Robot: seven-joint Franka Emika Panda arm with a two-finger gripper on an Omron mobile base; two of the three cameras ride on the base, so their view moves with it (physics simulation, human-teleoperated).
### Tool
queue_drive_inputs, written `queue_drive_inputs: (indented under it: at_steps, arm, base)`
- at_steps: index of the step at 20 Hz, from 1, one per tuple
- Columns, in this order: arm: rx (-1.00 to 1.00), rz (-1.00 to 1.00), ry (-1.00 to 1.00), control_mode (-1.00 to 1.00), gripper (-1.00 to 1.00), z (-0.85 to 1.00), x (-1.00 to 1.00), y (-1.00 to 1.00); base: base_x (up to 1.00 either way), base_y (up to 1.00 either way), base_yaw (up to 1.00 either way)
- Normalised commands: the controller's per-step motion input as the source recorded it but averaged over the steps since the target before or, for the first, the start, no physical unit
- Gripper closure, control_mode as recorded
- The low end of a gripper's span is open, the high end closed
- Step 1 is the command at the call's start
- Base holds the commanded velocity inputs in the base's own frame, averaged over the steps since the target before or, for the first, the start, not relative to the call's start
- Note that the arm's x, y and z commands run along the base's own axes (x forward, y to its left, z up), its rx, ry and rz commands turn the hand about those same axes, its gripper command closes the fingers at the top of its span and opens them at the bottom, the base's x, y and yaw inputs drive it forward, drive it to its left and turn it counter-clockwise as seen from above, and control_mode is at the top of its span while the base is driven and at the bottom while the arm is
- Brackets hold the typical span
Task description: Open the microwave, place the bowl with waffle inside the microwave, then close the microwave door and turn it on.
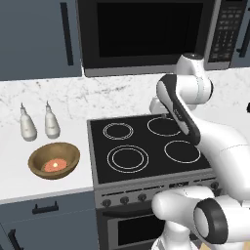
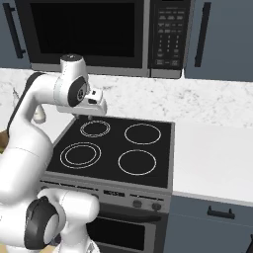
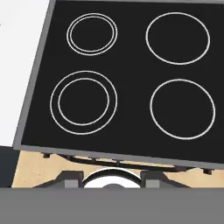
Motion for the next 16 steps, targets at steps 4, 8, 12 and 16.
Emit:
queue_drive_inputs:
  at_steps: [4, 8, 12, 16]
  arm:
    - [0.0, 0.04, -0.35, -1.0, -1.0, 0.17, -0.01, -0.05]
    - [0.0, 0.0, -0.86, -1.0, -1.0, 0.66, 0.0, -0.52]
    - [0.01, -0.09, -0.62, -1.0, -1.0, 0.62, 0.0, -0.62]
    - [0.01, -0.09, -0.08, -1.0, -1.0, 0.18, 0.07, -0.8]
  base:
    - [0.0, 0.0, 0.0]
    - [0.0, 0.0, 0.0]
    - [0.0, 0.0, 0.0]
    - [0.0, 0.0, 0.0]
